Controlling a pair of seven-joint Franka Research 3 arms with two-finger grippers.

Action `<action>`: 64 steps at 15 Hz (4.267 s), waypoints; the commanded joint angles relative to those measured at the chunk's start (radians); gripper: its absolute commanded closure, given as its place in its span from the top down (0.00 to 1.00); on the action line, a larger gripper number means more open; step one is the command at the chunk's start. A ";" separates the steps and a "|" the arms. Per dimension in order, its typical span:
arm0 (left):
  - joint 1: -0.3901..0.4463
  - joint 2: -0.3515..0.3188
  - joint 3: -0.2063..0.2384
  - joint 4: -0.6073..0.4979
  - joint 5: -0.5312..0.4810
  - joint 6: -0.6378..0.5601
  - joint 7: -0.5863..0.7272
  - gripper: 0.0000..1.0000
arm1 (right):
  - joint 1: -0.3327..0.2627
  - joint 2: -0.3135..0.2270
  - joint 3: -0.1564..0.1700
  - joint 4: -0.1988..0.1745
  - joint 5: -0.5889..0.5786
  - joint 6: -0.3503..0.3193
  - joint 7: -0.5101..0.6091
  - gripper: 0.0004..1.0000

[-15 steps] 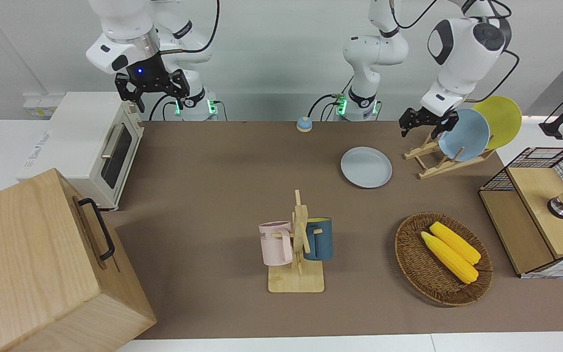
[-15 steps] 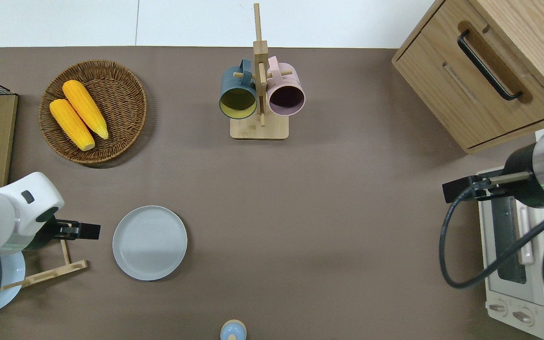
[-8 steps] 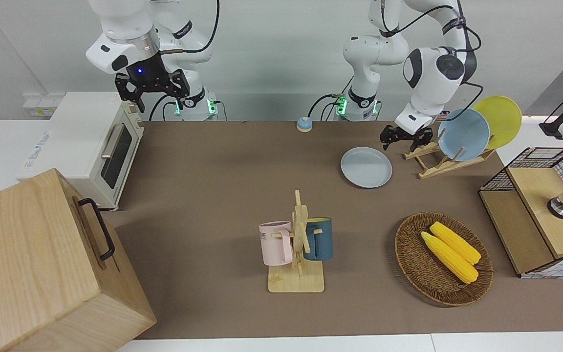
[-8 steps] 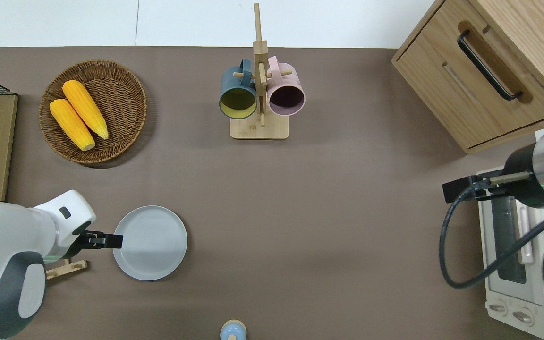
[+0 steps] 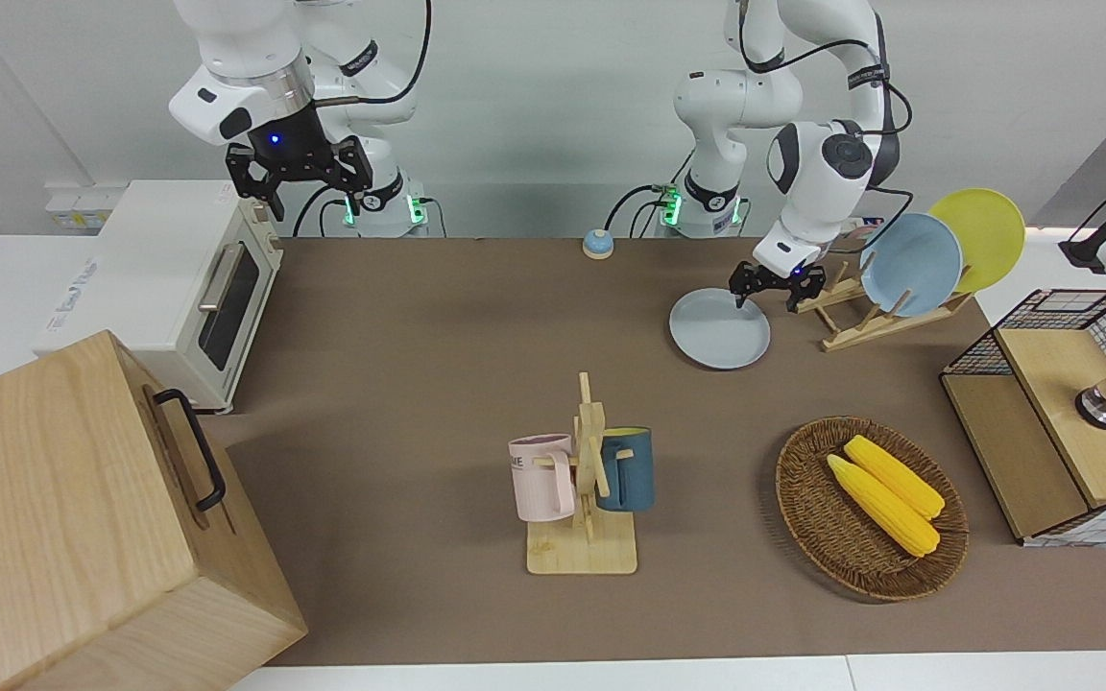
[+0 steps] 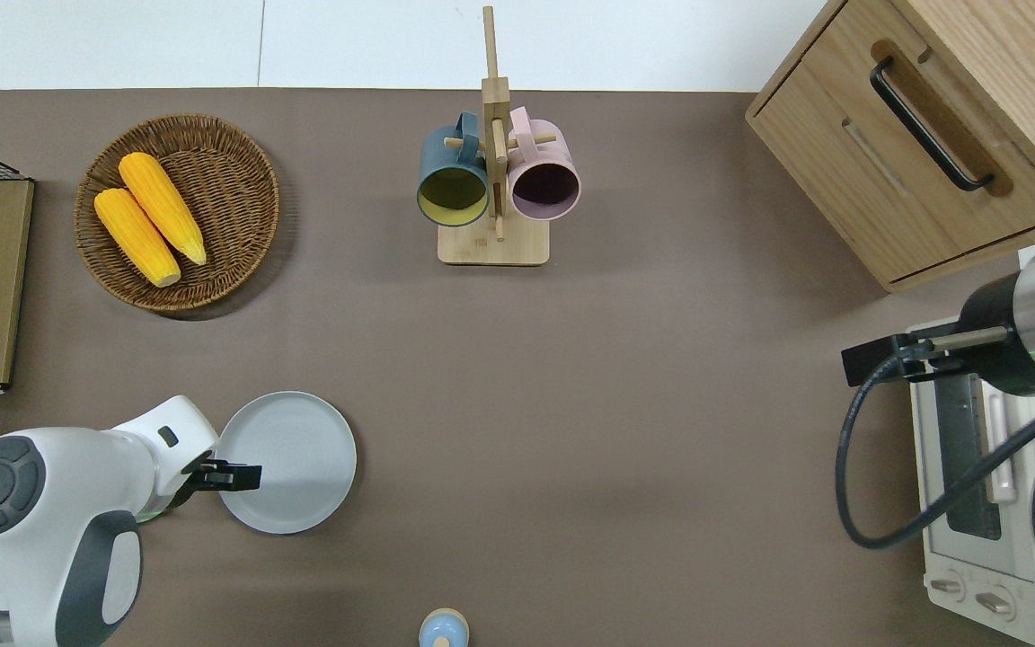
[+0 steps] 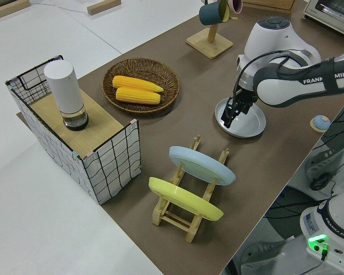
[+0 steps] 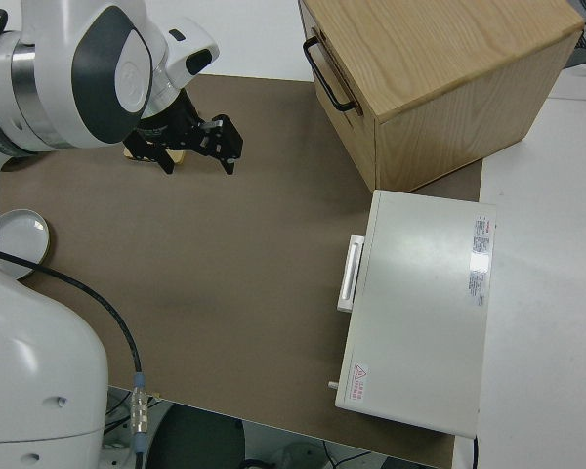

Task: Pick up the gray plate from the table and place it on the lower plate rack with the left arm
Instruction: 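Close the left gripper on the gray plate's rim, then lift the gray plate with the left gripper toward the wooden rack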

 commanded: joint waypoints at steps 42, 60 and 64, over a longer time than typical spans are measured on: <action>-0.024 0.010 0.007 -0.015 -0.005 0.018 -0.026 0.00 | -0.010 -0.002 0.006 0.006 0.010 -0.013 -0.001 0.99; -0.016 -0.112 0.015 0.192 0.004 -0.382 -0.026 0.00 | -0.010 -0.002 0.006 0.006 0.010 -0.013 -0.001 0.99; -0.015 -0.114 0.021 0.322 0.027 -0.538 -0.026 0.00 | -0.010 -0.002 0.006 0.006 0.010 -0.013 -0.001 0.99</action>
